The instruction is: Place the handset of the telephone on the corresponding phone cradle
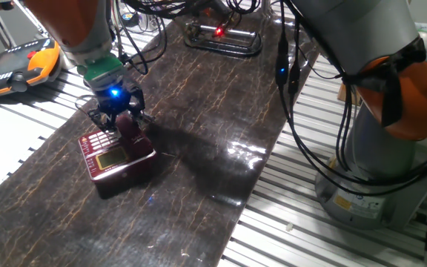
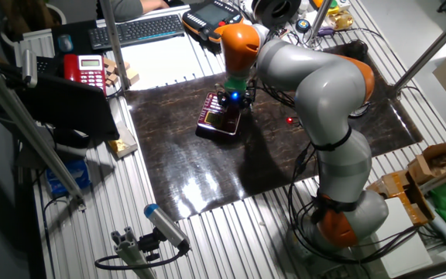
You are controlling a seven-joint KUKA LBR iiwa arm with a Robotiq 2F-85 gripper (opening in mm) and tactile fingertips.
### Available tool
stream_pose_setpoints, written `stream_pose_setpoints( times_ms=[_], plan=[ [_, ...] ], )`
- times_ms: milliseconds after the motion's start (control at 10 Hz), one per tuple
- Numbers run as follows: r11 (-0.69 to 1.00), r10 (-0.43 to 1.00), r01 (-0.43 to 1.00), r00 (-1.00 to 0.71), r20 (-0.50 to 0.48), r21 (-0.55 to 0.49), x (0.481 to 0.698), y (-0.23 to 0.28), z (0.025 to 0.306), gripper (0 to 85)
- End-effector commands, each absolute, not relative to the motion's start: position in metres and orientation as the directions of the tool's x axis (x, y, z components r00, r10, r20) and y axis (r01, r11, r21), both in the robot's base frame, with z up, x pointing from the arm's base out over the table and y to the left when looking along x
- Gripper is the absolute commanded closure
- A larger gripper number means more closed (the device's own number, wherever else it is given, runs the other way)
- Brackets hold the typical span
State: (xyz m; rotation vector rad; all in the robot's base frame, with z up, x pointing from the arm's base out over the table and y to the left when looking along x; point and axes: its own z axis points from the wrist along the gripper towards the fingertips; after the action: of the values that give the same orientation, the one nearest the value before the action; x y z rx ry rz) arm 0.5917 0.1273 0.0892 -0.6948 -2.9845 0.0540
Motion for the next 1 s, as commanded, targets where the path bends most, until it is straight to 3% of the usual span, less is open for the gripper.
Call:
stream_pose_setpoints(
  times_ms=[0,500,900],
  plan=[
    [0.897,0.442,0.439,-0.895,0.067,-0.047,0.5926,0.1269,0.0870,32.0],
    [0.896,0.445,0.442,-0.894,0.061,-0.046,0.5914,0.1231,0.0836,31.7],
    [0.891,0.454,0.452,-0.889,0.067,-0.040,0.5898,0.1239,0.0818,26.0]
  ],
)
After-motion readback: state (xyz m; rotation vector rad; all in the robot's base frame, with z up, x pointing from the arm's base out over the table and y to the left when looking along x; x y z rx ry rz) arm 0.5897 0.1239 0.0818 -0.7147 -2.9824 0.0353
